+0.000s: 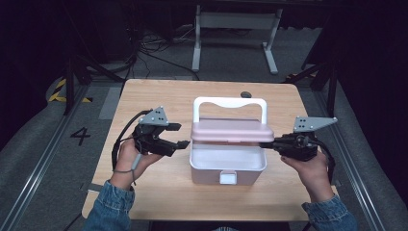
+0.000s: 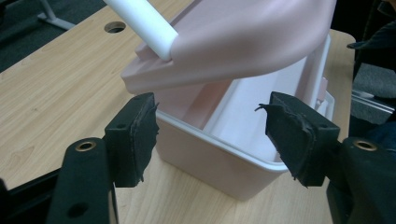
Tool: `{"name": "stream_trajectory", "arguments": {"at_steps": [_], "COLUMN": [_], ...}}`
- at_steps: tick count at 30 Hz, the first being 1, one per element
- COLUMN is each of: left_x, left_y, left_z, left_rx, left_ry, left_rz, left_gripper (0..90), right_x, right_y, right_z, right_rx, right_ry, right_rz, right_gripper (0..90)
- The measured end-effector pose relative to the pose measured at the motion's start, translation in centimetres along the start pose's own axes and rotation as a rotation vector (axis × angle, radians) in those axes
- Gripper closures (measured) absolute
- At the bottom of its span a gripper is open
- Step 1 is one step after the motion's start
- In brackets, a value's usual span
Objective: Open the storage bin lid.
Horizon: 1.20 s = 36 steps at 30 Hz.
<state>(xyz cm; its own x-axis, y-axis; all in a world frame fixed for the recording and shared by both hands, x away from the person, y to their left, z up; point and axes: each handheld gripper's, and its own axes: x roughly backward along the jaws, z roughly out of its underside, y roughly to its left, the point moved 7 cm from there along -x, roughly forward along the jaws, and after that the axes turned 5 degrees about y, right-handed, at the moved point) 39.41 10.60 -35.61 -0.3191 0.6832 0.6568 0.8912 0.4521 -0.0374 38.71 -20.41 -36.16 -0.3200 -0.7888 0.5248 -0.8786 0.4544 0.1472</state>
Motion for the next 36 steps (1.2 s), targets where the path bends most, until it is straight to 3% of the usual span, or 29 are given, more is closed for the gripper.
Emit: {"name": "stream_trajectory", "arguments": {"at_steps": [4,9,13,17,21,32,36], "left_x": [-0.7,-1.7,-2.3,-2.7,-2.8,-2.4,-2.7], "left_y": [-0.1,-0.2,-0.2,-0.3,-0.1,-1.1,-1.2], "left_z": [-0.1,-0.2,-1.0,-2.2,-2.7,-3.8,-3.9], "left_rx": [0.014,0.022,0.008,0.012,-0.001,-0.035,-0.051], "left_ry": [-0.031,-0.027,-0.076,-0.132,-0.154,-0.224,-0.225], "left_rz": [-0.024,-0.077,-0.140,-0.173,-0.215,-0.167,-0.183], "left_gripper": [31.5,18.0,18.0,18.2,18.8,32.9,36.6], "right_x": [0.1,0.1,0.1,0.2,0.2,0.2,0.2], "right_y": [-0.1,-0.3,-0.4,-0.4,-0.5,-0.5,-0.6], "right_z": [-0.3,-0.6,-0.7,-0.8,-0.9,-1.1,-1.2], "right_rx": [-0.006,-0.007,-0.007,-0.012,-0.017,-0.033,-0.039], "right_ry": [-0.009,-0.017,-0.020,-0.022,-0.028,-0.048,-0.052], "right_rz": [0.004,0.008,0.010,0.010,0.003,-0.019,-0.018], "right_gripper": [90.0,90.0,90.0,90.0,89.8,88.2,87.8]}}
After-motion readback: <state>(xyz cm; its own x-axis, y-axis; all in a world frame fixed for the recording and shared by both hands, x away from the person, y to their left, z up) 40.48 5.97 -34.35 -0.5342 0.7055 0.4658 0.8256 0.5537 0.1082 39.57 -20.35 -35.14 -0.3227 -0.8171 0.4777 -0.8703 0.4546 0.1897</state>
